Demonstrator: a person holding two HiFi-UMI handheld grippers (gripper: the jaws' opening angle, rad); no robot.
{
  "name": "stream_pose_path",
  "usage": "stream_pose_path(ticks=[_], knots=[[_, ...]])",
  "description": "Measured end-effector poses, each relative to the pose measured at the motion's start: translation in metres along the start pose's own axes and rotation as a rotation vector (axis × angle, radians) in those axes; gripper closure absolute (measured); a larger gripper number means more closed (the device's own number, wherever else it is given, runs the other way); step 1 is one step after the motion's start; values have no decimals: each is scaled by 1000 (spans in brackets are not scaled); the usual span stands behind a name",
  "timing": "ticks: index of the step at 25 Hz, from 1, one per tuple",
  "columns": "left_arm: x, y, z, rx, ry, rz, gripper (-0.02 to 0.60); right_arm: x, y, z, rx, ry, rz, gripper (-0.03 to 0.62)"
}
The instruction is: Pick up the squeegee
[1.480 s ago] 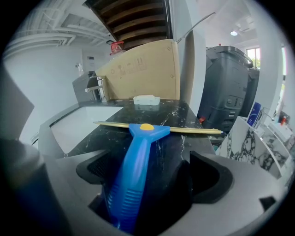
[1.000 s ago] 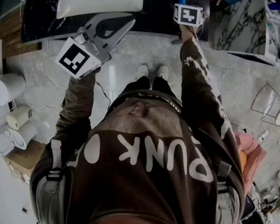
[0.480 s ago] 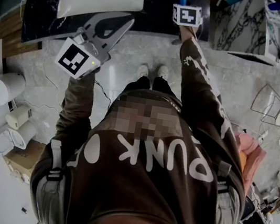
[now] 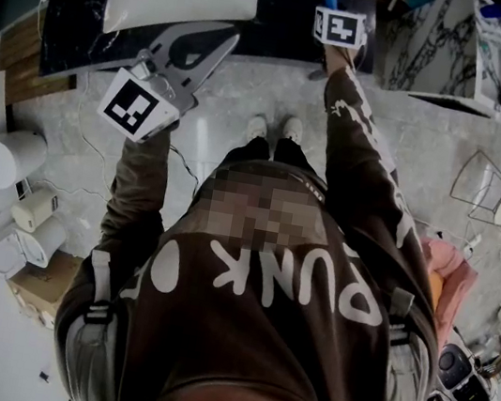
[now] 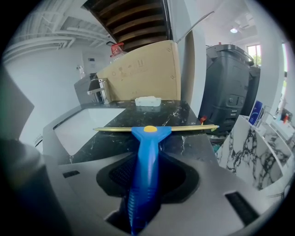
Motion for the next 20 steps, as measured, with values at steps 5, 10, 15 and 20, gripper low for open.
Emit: stream_pose_path(ticks=[5, 10, 15, 20], knots=[[0, 0, 1, 1, -4, -4, 578, -1, 5, 1, -35, 10, -9, 448], [-4, -2, 2, 1, -7, -11, 578, -2, 15, 3, -72, 30, -5, 448], [-9, -2, 6, -4, -15, -21, 578, -2, 30, 10, -108, 56, -10, 448], [-12, -4, 8, -9, -21, -27, 578, -1, 44, 17, -156, 83, -9, 448]])
Point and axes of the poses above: the fingertips, and each gripper's own axes: y backward along the fingers, x to its left, z out of its top, the point moved 10 cm from there along y, backward along the fingers, and after that the axes turned 9 degrees about z, right-handed, at the moved point
